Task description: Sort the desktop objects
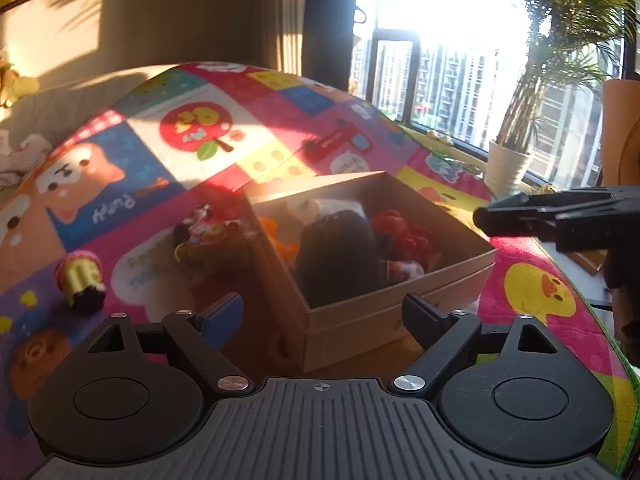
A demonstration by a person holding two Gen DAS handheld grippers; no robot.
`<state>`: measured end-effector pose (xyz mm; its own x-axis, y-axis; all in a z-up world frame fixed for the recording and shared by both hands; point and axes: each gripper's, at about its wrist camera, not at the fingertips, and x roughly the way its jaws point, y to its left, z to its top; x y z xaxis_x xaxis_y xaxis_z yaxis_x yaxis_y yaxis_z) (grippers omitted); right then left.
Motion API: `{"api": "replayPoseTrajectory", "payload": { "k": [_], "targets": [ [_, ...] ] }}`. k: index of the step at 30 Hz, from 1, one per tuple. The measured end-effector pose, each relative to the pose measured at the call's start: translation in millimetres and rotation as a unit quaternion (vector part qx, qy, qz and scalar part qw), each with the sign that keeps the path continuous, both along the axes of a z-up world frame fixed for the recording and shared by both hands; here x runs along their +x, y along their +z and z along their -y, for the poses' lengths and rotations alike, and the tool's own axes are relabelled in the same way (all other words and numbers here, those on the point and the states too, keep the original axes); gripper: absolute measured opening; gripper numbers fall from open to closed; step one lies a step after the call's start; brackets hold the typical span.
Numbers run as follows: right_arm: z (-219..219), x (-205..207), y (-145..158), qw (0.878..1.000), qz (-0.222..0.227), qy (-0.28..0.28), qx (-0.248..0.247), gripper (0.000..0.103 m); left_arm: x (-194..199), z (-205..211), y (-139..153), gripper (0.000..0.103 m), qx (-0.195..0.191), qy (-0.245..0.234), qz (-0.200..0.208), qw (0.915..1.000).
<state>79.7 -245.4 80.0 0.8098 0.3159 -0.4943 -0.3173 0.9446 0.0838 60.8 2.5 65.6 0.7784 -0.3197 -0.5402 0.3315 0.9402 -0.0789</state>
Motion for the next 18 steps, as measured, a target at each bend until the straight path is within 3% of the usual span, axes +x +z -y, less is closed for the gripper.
{"api": "replayPoseTrajectory", "payload": {
  "k": [2, 7, 11, 18],
  "targets": [
    [-8, 12, -2, 1.000, -0.010, -0.003, -0.001, 0.085, -6, -11, -5, 0.095, -0.005, 0.013, -0.010, 0.9999],
    [-28, 15, -5, 1.000, -0.015, 0.005, -0.015, 0.086, -10, -44, -18, 0.096, -0.015, 0.063, -0.026, 0.9976],
    [-48, 9, 2, 0.998, -0.007, 0.032, -0.044, 0.085, -6, -70, -27, 0.096, -0.032, 0.126, -0.029, 0.9911],
    [-121, 34, 39, 0.987, 0.001, 0.131, -0.090, 0.085, -10, -100, -41, 0.099, -0.028, 0.194, -0.019, 0.9805]
  ]
}}
